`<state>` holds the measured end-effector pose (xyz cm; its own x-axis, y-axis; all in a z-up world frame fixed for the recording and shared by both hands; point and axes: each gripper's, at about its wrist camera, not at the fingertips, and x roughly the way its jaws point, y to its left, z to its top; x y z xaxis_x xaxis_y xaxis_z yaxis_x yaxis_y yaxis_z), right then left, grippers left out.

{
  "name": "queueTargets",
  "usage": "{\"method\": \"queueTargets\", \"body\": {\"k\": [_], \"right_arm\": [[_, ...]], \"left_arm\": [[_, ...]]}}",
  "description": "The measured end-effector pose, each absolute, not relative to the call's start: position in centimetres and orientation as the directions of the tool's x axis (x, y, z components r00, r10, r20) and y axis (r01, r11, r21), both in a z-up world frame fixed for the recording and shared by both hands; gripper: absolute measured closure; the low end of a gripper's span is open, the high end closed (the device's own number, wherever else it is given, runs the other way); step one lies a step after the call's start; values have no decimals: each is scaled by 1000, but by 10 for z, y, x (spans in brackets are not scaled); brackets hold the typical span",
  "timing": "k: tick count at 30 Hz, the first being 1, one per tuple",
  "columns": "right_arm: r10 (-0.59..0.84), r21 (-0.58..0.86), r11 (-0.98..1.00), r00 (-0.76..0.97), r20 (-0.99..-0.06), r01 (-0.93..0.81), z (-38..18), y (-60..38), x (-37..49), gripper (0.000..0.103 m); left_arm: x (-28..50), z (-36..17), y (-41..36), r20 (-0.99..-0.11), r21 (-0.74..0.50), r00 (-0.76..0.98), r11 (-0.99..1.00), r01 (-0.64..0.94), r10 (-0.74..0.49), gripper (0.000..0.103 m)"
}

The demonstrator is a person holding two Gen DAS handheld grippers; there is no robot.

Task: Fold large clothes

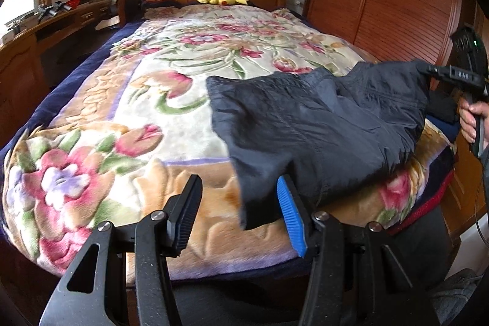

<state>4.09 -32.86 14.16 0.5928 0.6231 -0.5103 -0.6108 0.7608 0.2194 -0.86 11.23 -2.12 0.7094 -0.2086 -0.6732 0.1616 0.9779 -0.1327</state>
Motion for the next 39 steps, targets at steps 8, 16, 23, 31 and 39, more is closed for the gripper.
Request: {"method": "queueTargets", "body": {"k": [8,16,23,31,39], "right_arm": [[676,122,636,474,-565,-762,151,-207,52,93],[718,105,494,337,-609,-863,138,-105,47,93],[656,65,507,335,-677,-860,111,-77,80,90],[655,23,525,386,-649,-851,125,-81,46,82],[628,-4,570,438,-643,-822,127,-108,40,64]], "left_arm": [[-30,-21,155,-661,-148,732,985,91,-167,51],[-48,-22,187,-656,-153,744,988,34,-127,51],[-45,-19,180,-653,-148,745,988,49,-135,51],[-35,-12,158,-636,-144,754,985,95,-166,51],[-27,8,142,-584,-155,790,981,119,-188,51]]}}
